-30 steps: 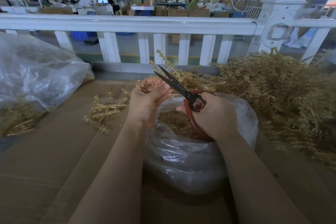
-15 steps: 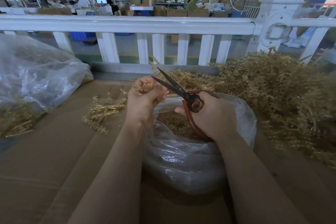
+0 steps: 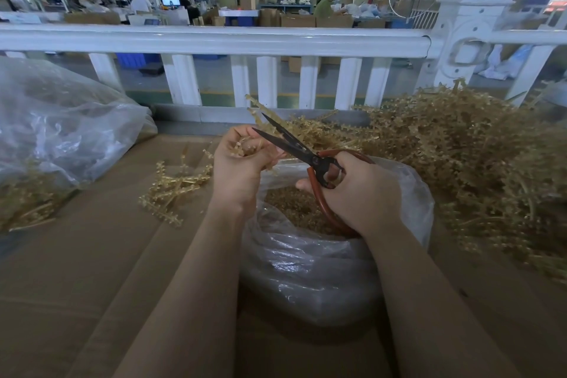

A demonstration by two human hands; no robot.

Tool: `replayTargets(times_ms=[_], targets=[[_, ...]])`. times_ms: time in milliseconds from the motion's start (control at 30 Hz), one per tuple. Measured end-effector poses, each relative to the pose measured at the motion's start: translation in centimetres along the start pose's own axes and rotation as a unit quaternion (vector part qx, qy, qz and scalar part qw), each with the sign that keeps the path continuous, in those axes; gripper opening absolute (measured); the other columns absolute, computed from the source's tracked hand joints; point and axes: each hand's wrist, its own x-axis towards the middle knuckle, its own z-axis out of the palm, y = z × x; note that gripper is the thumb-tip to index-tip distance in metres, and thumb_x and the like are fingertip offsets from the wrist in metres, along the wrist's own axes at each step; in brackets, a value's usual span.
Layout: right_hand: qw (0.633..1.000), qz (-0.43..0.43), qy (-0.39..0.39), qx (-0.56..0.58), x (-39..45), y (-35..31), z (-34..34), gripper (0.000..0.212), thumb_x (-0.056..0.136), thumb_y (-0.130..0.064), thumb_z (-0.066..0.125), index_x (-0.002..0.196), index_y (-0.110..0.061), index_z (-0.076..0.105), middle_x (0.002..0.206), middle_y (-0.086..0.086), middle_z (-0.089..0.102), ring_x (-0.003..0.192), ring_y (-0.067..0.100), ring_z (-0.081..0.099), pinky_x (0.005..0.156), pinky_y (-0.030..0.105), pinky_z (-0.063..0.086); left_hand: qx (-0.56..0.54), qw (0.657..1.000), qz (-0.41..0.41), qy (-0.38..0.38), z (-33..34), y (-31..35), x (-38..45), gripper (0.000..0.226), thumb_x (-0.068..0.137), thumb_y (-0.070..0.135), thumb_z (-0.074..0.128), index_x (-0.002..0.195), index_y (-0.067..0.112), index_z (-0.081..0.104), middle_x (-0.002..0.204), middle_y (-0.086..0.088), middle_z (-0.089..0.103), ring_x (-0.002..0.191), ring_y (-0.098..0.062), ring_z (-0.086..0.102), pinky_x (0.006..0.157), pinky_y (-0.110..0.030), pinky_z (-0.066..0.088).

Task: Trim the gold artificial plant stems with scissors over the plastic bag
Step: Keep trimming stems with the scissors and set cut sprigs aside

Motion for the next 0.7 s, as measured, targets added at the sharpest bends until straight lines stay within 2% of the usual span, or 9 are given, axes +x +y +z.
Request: replayTargets(times_ms=[100, 233, 400, 567, 700], targets=[[1.000, 0.000, 0.004, 0.007, -0.13, 0.02, 0.03, 0.040, 0.073, -0.084, 0.057, 0.087, -0.047, 0.054, 0.063, -0.027, 0.050, 0.062, -0.010, 0.042, 0.054, 0.012, 0.031, 0.004, 1.000, 0.000, -0.001, -0.03, 0.03, 0.05, 0.030, 0.076, -0.015, 0.072, 0.102, -0.002, 0.061, 0.082, -0.011, 0.069, 0.077, -0.021, 0.066, 0.071, -0.032, 0.056], [1.000, 0.000, 0.013, 0.007, -0.19, 0.23, 0.21, 0.049, 0.073, -0.086, 0.053, 0.094, -0.043, 0.063, 0.065, -0.028, 0.049, 0.068, -0.003, 0.047, 0.055, 0.011, 0.032, -0.011, 0.999, -0.019, -0.041, -0.23, 0.16, 0.01, 0.017, 0.084, -0.008, 0.067, 0.086, 0.008, 0.069, 0.082, -0.005, 0.074, 0.080, -0.018, 0.069, 0.078, -0.031, 0.056], [1.000, -0.008, 0.016, 0.008, -0.27, 0.00, 0.06, 0.042, 0.073, -0.085, 0.052, 0.084, -0.045, 0.049, 0.062, -0.026, 0.046, 0.063, -0.004, 0.044, 0.052, 0.013, 0.031, -0.048, 0.997, -0.047, -0.035, -0.35, 0.07, -0.08, 0.016, 0.091, -0.001, 0.062, 0.082, 0.008, 0.072, 0.078, -0.005, 0.074, 0.071, -0.015, 0.069, 0.075, -0.025, 0.056], [1.000, -0.006, 0.017, 0.011, -0.26, 0.20, 0.24, 0.046, 0.074, -0.084, 0.054, 0.089, -0.040, 0.058, 0.067, -0.026, 0.050, 0.069, -0.003, 0.048, 0.055, 0.012, 0.033, -0.017, 0.997, -0.049, -0.059, -0.36, 0.06, -0.21, 0.015, 0.092, 0.006, 0.063, 0.078, 0.007, 0.068, 0.069, -0.002, 0.067, 0.066, -0.012, 0.062, 0.067, -0.022, 0.052], [1.000, -0.003, 0.011, 0.016, -0.09, 0.19, 0.30, 0.042, 0.074, -0.083, 0.054, 0.087, -0.044, 0.050, 0.070, -0.027, 0.050, 0.072, -0.002, 0.050, 0.057, 0.013, 0.035, 0.014, 0.996, -0.029, -0.079, -0.43, -0.04, -0.32, 0.012, 0.086, 0.012, 0.067, 0.078, 0.005, 0.063, 0.071, -0.006, 0.061, 0.069, -0.017, 0.052, 0.071, -0.026, 0.045]])
